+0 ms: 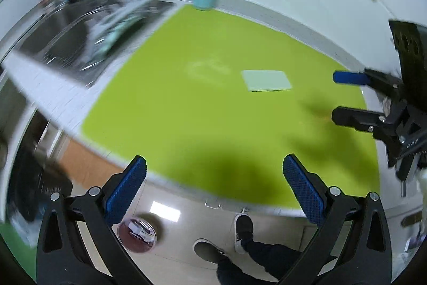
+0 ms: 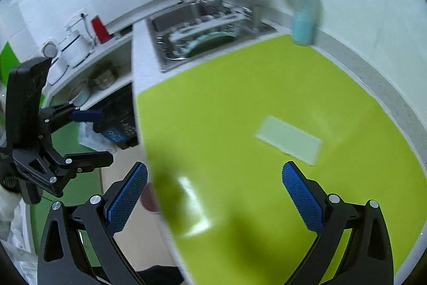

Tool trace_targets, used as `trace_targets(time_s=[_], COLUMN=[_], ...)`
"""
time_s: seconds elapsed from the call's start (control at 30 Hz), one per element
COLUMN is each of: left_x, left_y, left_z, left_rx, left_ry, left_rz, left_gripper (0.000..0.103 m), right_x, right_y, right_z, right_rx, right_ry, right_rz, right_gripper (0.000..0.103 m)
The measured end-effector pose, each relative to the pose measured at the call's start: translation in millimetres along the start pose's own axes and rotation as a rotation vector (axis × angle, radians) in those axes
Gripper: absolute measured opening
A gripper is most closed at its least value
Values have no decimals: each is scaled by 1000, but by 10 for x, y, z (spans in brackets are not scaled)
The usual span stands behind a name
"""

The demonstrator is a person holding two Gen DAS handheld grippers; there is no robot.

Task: Collect trash
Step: 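Raise both tools back over the green mat toward the pale tray, then grasp the pale translucent tray with both tools from opposite ends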

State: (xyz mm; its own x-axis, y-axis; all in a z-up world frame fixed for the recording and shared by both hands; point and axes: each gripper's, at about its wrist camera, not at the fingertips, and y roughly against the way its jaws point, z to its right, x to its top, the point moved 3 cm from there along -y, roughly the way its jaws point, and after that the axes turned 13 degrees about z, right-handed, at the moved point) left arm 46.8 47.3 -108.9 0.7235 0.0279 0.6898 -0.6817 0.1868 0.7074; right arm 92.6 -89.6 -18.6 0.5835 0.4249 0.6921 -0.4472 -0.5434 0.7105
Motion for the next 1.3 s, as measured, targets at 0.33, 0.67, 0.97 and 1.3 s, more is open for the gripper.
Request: trace_targets(time_s=[0.33,0.67,0.97,1.3], left_x=[384,555,495,475], left_y=[-968,-1587,-1932,-2051], left_z=[514,682,774,720], left_rx=[-207,-394,-515,-645], left_ry=[-359,-648,-857,-919], left_rz=[-67,-98,-91,-72], left_gripper=[100,100,75,71], right_x=[-3,-81,-187,-275], right_y=[-299,-748,-1002,-1051], right_z=[777,1118,1086,1132], right_rx=[129,246,364,445], right_ry=[217,393,571,645], right_rz=[-93,-150,-163,-135], right_gripper=[97,97,77,66])
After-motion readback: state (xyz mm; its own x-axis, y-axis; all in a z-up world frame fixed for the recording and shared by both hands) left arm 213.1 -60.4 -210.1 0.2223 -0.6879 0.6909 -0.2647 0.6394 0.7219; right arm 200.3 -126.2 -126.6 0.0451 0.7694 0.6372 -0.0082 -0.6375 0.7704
